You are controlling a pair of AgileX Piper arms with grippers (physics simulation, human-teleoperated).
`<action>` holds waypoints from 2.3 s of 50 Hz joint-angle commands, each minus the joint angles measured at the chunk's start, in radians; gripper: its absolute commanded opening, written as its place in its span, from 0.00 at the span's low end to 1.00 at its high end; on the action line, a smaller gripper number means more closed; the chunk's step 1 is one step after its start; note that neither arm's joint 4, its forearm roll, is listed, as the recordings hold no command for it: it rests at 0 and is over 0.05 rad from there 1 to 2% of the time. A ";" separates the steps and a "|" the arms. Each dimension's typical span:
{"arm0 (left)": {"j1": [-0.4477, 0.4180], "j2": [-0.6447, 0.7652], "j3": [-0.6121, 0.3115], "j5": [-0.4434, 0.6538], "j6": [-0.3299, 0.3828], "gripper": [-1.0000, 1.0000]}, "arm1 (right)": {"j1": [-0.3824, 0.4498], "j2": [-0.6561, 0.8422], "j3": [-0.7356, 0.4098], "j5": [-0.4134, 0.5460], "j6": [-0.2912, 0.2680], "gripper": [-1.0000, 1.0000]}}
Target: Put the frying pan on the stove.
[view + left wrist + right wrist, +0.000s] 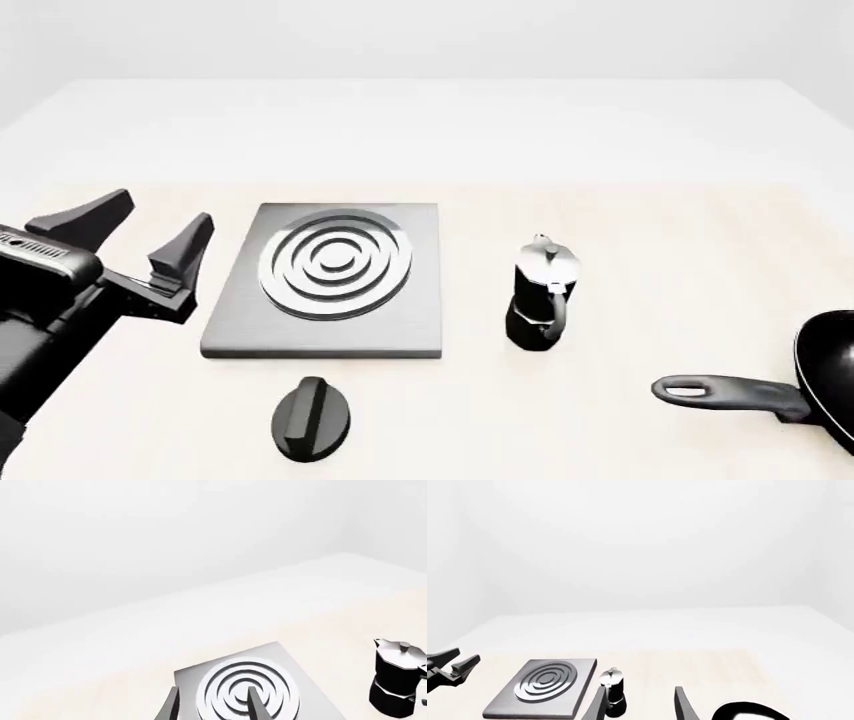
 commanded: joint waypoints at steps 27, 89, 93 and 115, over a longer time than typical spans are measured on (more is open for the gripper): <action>-0.237 0.409 -0.350 -0.048 0.039 1.00 | 0.005 0.000 0.025 0.000 0.013 1.00; -0.571 0.801 -0.955 0.244 0.207 1.00 | 0.004 0.000 0.036 0.000 0.026 1.00; -0.594 0.842 -1.000 0.276 0.220 1.00 | 0.005 0.000 0.036 0.000 0.027 1.00; -0.672 0.964 -1.173 0.385 0.269 1.00 | 0.009 0.000 0.039 0.000 0.038 1.00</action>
